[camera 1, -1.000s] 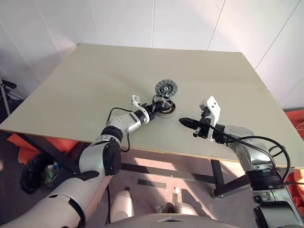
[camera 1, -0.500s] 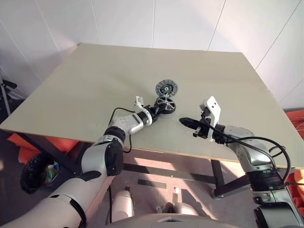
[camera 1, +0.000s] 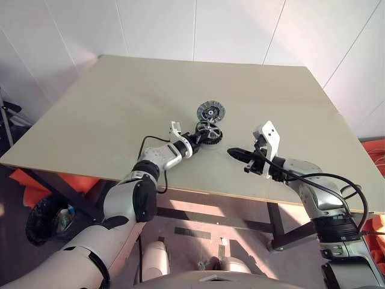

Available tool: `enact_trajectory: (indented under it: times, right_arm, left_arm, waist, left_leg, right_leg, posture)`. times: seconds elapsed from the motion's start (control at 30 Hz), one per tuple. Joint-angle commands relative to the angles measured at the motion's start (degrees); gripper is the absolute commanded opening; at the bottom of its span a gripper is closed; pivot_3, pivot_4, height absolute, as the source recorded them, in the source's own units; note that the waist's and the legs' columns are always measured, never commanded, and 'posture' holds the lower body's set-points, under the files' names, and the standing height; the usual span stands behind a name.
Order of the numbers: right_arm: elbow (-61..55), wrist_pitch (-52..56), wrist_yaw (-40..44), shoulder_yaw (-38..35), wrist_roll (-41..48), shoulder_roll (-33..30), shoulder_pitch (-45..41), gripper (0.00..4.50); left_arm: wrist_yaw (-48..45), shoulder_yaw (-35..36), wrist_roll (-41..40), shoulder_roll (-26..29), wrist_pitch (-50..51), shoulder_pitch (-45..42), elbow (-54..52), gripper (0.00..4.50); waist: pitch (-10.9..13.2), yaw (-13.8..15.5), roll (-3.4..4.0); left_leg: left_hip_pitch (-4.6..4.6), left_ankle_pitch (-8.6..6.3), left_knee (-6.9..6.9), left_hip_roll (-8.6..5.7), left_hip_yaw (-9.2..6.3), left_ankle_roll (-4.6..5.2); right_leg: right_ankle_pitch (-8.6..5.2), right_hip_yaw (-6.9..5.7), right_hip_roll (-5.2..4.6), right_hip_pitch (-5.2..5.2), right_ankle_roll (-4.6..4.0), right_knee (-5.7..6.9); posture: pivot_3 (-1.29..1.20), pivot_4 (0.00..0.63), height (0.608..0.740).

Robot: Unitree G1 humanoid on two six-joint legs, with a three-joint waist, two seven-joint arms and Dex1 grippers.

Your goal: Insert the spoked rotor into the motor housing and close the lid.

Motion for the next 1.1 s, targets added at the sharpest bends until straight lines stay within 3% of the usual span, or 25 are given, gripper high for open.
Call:
enact_trajectory:
  times: [0.03,0.23,0.43,0.7,0.97,1.1]
  right_arm:
    - [-2.5,-0.2,-0.3,-1.5,0.9,-0.3,-0.9,0.00]
    - [-0.5,-1.2,-0.6,-1.3,0.4,0.1,-1.7,0.00]
    - [0.7,-2.6,-0.6,-1.3,-0.1,0.4,-1.4,0.00]
    - [2.2,-3.8,-0.8,-1.0,-0.3,0.7,-1.4,0.00]
    - [2.8,-3.4,-1.7,-0.6,-0.6,2.2,-3.2,0.00]
    - [3.0,-3.4,-3.2,-0.3,-0.7,4.0,-6.1,0.00]
  left_arm:
    - [-0.9,-0.4,0.7,-0.1,0.1,-1.4,-0.5,0.86]
    - [-1.2,-0.7,1.2,-0.3,2.2,-1.6,-0.3,2.54]
    - [-1.9,-1.3,1.9,1.4,4.4,-1.1,-1.1,2.54]
    - [-2.8,-2.3,2.5,8.0,9.5,0.8,-6.3,2.54]
    - [-3.2,-5.1,1.9,11.9,16.1,8.2,-22.6,2.54]
    - [-2.9,-11.7,6.0,12.2,11.6,15.5,-36.5,2.54]
  waist:
    - [0.0,0.0,0.00]
    - [0.0,0.3,0.00]
    - [0.0,0.7,0.01]
    - [0.0,0.5,0.02]
    - [0.0,0.8,0.04]
    - [0.0,0.7,0.03]
  left_leg:
    - [0.00,0.00,0.00,0.00,0.00,0.00]
    - [0.07,0.00,0.01,-0.01,0.00,0.00]
    - [0.28,-0.01,-0.01,-0.01,0.01,0.00]
    - [0.34,0.01,-0.14,0.01,0.01,-0.02]
    - [-0.09,0.01,-0.10,-0.01,0.01,-0.01]
    - [-0.18,0.00,-0.09,0.01,0.01,-0.01]
  right_leg:
    - [0.00,0.00,0.00,0.00,0.00,0.00]
    - [0.00,-0.01,-0.03,0.09,0.00,0.00]
    - [0.00,-0.01,-0.07,0.32,0.00,-0.02]
    - [-0.01,0.01,-0.03,0.27,0.00,-0.02]
    - [-0.01,-0.01,-0.05,-0.10,-0.01,-0.03]
    - [-0.01,-0.02,-0.04,-0.20,-0.01,-0.03]
  posture:
    - [0.00,0.000,0.740]
    - [0.00,0.000,0.740]
    - [0.00,0.000,0.740]
    - [0.00,0.000,0.740]
    - [0.00,0.000,0.740]
    - [0.00,0.000,0.740]
